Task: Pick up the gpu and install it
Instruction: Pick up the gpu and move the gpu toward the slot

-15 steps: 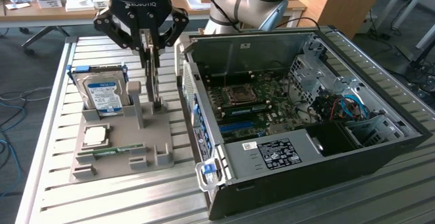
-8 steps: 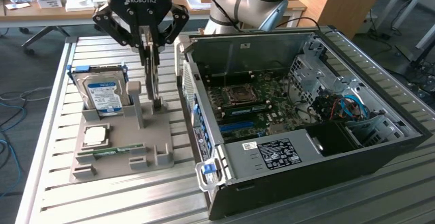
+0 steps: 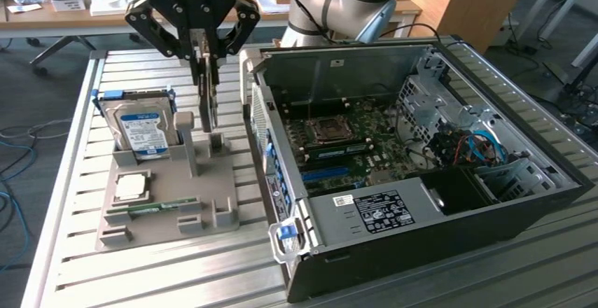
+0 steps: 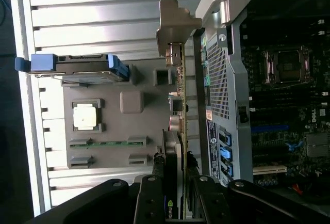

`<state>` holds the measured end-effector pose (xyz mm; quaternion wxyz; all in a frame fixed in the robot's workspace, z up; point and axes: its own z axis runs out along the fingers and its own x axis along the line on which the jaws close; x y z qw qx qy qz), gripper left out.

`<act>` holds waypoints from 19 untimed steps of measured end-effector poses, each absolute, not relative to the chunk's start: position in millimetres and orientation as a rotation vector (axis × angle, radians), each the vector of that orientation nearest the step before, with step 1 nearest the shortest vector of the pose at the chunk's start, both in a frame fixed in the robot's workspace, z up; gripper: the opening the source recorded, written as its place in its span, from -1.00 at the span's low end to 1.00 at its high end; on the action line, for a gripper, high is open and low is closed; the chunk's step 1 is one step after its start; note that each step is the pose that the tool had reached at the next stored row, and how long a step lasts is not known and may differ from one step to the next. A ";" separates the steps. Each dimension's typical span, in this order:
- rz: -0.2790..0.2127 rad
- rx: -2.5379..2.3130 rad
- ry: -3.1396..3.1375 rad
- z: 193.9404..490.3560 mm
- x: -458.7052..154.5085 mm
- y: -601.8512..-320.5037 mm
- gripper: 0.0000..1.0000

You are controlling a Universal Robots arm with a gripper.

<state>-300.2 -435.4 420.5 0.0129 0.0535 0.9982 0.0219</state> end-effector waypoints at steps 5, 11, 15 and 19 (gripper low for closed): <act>0.068 0.167 3.111 420.6 -300.2 -435.4 -0.46; 0.068 0.167 3.111 420.6 -293.8 -435.4 -0.46; 0.068 0.167 3.111 420.6 -285.8 -435.4 -0.46; 0.069 0.167 3.111 420.6 -275.1 -435.4 -0.46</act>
